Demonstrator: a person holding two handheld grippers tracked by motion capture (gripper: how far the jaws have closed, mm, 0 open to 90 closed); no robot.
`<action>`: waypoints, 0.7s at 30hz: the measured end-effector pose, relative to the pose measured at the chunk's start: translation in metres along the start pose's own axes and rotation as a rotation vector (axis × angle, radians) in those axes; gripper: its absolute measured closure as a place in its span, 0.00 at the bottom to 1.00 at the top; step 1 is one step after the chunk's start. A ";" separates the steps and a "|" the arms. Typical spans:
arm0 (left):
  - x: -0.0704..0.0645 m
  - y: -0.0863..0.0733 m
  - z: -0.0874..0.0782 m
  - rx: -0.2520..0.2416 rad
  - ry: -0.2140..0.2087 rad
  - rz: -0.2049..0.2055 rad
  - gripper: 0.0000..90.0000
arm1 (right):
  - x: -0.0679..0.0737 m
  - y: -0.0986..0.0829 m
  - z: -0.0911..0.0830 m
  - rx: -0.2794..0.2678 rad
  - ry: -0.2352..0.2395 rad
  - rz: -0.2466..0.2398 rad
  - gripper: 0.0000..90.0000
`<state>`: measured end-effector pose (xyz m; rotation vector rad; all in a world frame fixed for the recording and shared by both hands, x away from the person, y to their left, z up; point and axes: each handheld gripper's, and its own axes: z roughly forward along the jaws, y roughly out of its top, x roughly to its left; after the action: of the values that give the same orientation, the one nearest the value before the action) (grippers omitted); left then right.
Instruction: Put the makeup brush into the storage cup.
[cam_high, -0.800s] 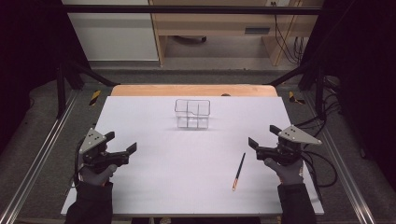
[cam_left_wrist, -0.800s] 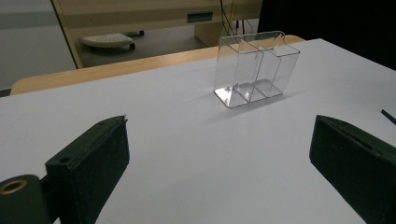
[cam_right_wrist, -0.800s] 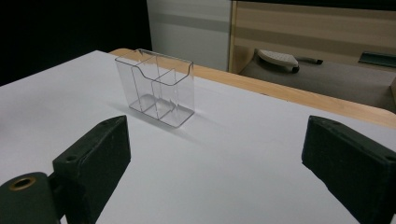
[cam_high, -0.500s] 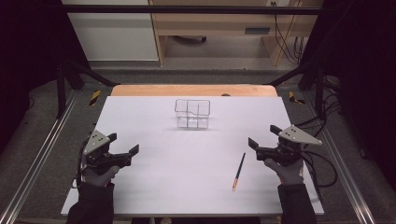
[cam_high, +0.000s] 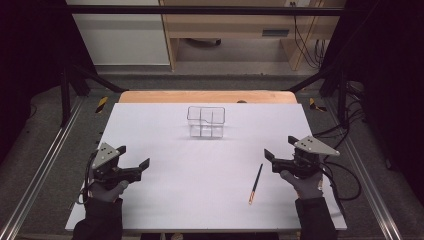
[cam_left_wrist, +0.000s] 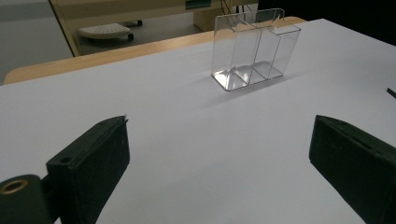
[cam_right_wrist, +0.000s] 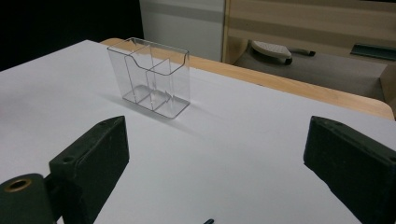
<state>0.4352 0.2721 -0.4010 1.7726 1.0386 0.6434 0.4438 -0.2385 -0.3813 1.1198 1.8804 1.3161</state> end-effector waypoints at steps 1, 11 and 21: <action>0.000 0.000 0.000 -0.001 -0.003 -0.003 0.05 | 0.000 0.000 0.000 0.003 -0.002 0.001 0.08; -0.001 -0.003 0.001 0.007 -0.014 -0.004 0.06 | 0.009 -0.005 0.004 0.055 0.005 0.001 0.09; -0.003 -0.005 -0.001 0.008 -0.012 -0.003 0.06 | 0.023 -0.016 0.009 0.121 0.015 0.015 0.11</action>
<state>0.4310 0.2712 -0.4055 1.7792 1.0367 0.6270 0.4351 -0.2168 -0.3992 1.1894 1.9888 1.2358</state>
